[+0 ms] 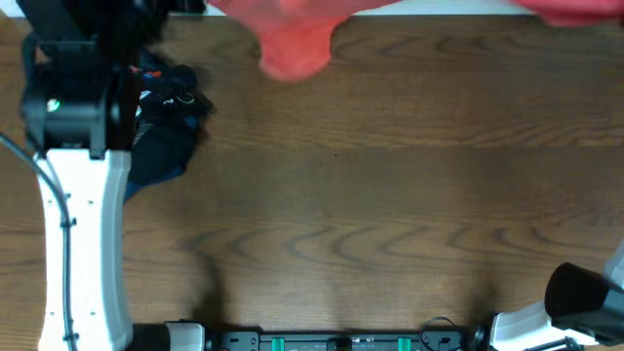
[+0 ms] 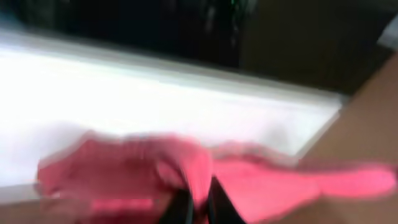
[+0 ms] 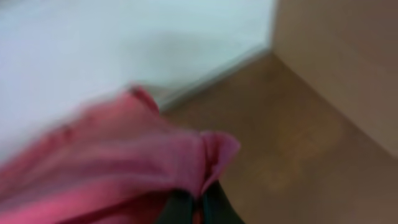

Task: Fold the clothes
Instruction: 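Lay the lifted shirt down flat on the table center with both grippers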

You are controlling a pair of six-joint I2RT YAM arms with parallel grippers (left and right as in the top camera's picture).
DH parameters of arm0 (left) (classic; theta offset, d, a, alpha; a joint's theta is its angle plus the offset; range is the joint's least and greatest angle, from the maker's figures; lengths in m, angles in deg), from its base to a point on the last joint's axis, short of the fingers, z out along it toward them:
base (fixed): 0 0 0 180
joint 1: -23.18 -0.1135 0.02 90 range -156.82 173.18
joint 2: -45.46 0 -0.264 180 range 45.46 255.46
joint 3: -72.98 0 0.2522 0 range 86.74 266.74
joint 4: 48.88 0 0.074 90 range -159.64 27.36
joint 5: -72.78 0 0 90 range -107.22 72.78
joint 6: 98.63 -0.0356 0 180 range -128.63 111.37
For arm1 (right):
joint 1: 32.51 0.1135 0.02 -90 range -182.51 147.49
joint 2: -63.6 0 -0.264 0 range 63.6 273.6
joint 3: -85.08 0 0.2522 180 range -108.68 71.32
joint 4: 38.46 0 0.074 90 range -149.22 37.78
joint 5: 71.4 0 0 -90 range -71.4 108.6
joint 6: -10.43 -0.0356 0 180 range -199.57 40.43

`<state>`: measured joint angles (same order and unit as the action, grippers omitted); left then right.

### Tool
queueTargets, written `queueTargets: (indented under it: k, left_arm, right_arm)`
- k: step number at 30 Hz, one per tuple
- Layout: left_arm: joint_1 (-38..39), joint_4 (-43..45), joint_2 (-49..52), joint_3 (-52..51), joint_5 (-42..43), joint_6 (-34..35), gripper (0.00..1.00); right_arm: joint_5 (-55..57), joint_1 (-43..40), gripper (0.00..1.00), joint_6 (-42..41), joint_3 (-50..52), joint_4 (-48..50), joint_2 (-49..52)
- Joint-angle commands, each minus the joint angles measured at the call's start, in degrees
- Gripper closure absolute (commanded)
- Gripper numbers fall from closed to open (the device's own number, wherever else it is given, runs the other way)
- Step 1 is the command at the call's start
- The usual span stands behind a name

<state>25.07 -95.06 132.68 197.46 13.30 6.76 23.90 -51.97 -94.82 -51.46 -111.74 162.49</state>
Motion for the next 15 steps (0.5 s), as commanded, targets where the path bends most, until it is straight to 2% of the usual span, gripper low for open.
queueTargets:
  k: [1, 3, 6, 11, 15]
  left_arm:
    - [-0.81, -15.30, 1.79, -1.01, 2.73, -5.11, 0.94]
    - [-0.07, -27.78, 2.64, -2.93, 2.71, -8.46, 0.94]
    - [1.25, -36.50, 3.54, -7.93, 2.71, -10.10, 0.94]
    - [4.17, -39.63, 3.76, -21.18, 2.71, -11.17, 0.94]
    - [6.08, -40.81, 3.76, -31.67, 2.67, -13.05, 0.94]
  right_arm:
    - [9.73, -1.40, 0.99, 1.92, 2.67, -5.20, 2.93]
    - [9.46, -1.36, 0.99, 3.69, 5.40, -9.11, 3.93]
    - [9.44, -1.38, 0.99, 3.72, 10.86, -13.66, 4.98]
    - [9.27, -1.62, 0.99, 3.50, 24.28, -15.32, 5.11]
    - [9.20, -3.10, 0.99, 0.33, 34.03, -15.19, 5.05]
